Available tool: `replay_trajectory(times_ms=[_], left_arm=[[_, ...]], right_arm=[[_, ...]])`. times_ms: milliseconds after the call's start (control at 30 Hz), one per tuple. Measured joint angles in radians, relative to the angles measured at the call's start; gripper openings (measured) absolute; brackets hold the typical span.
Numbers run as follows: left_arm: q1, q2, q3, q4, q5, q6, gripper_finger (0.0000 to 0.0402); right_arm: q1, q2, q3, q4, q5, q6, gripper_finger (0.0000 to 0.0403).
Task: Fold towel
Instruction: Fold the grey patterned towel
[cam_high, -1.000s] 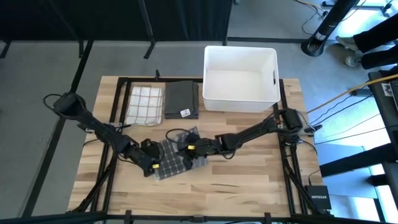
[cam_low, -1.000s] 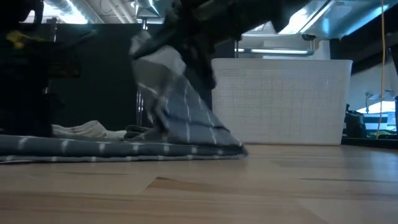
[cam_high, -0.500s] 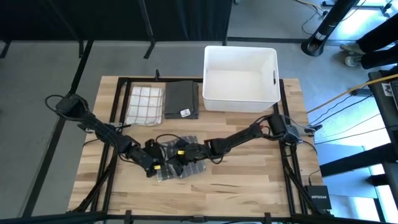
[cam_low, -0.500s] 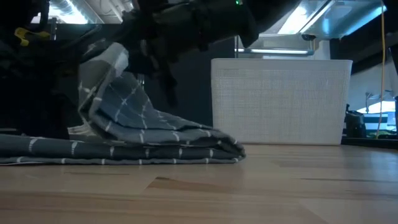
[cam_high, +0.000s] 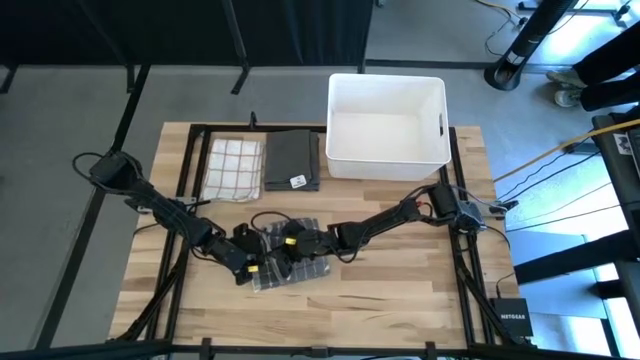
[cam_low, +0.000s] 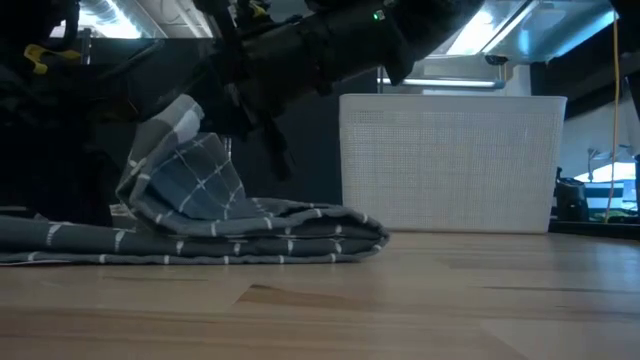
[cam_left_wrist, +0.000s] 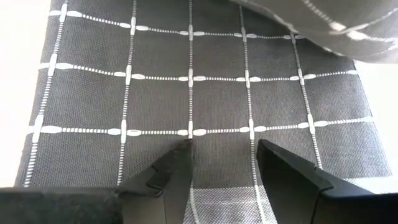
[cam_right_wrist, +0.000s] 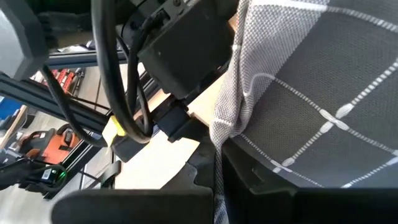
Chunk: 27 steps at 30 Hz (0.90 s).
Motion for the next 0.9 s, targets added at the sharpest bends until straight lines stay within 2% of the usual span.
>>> replay_trajectory(times_ms=[233,400,567,733,833,900], left_arm=[[0.000,0.000,0.000,0.000,0.000,0.000,0.0172],[0.000,-0.010,0.001,-0.006,0.014,0.003,0.0172],[0.001,-0.082,0.071,-0.205,0.119,-0.024,0.0172],[-0.002,-0.196,0.170,-0.490,0.227,-0.074,0.0172],[-0.019,-0.272,0.207,-0.574,0.195,-0.093,0.0172],[-0.032,-0.316,0.205,-0.551,0.092,-0.060,0.0172]], right_arm=[[0.000,0.001,0.000,0.000,0.023,-0.012,0.0018],[0.000,0.001,0.000,-0.001,0.025,-0.013,0.0063],[0.000,0.001,0.000,-0.001,0.008,-0.015,0.0122],[-0.001,0.001,0.000,-0.001,-0.004,-0.028,0.0160],[-0.002,-0.001,0.000,-0.002,-0.083,-0.100,0.0170],[-0.002,-0.005,0.000,-0.005,-0.148,-0.139,0.0172]])
